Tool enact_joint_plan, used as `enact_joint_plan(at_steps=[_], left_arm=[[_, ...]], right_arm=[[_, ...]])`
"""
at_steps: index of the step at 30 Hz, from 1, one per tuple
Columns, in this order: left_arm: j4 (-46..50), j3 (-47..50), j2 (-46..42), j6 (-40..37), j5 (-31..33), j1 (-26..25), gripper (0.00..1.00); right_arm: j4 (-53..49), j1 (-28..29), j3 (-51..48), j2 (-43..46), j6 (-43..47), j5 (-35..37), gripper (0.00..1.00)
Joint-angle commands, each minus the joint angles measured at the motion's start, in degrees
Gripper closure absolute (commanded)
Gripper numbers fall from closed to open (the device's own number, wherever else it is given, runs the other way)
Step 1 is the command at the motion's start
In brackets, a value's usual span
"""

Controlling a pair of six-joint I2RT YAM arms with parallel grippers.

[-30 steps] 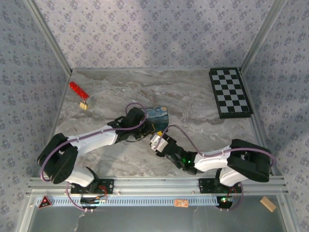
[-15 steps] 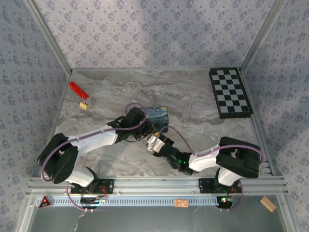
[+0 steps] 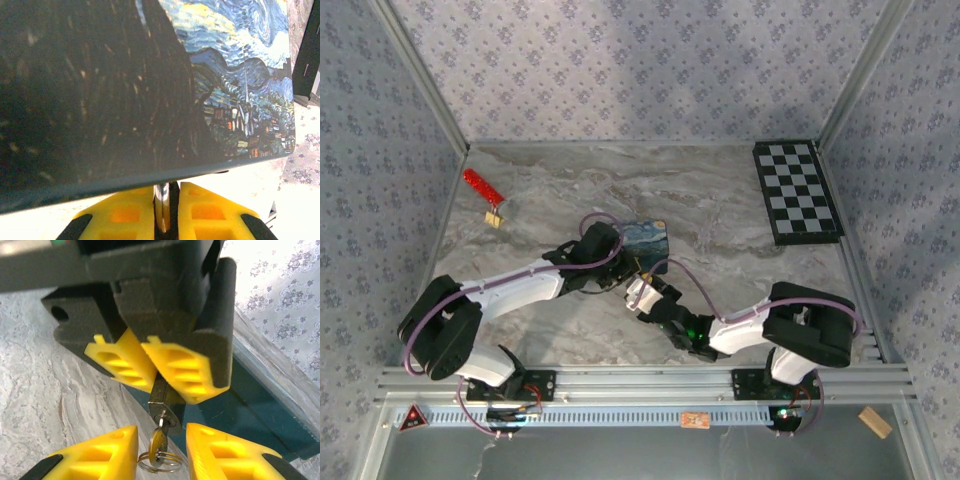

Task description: Unlock the padlock with the key

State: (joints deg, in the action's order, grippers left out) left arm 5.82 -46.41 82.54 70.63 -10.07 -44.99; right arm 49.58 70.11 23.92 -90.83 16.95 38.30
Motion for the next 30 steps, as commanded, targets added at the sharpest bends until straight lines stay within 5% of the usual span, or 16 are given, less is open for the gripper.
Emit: enact_joint_plan(at_steps=[1,14,24,30], left_arm=[[-2.27,-1.04,-0.72,0.5,-0.36,0.52,1.0],[-3.46,0.31,-0.81,0.36,-0.09,0.78,1.0],[-10.62,3.21,0.32,0.72,-0.98,0.74,1.0],[-15.71,4.96,0.25,-0.79,-1.22,0.98,1.0]], right_arm=[[2.01,-0.2,0.25,-1.4,-1.17,1.83,0.71],[-1.32,-1.42,-0.1,3.13,-7.51,-0.97,0.83],[-5.25,-4.75,0.29,6.15,-24.07,-7.26,0.92],[-3.56,-11.72,-2.71,8.84,-39.37,-16.77,0.95]])
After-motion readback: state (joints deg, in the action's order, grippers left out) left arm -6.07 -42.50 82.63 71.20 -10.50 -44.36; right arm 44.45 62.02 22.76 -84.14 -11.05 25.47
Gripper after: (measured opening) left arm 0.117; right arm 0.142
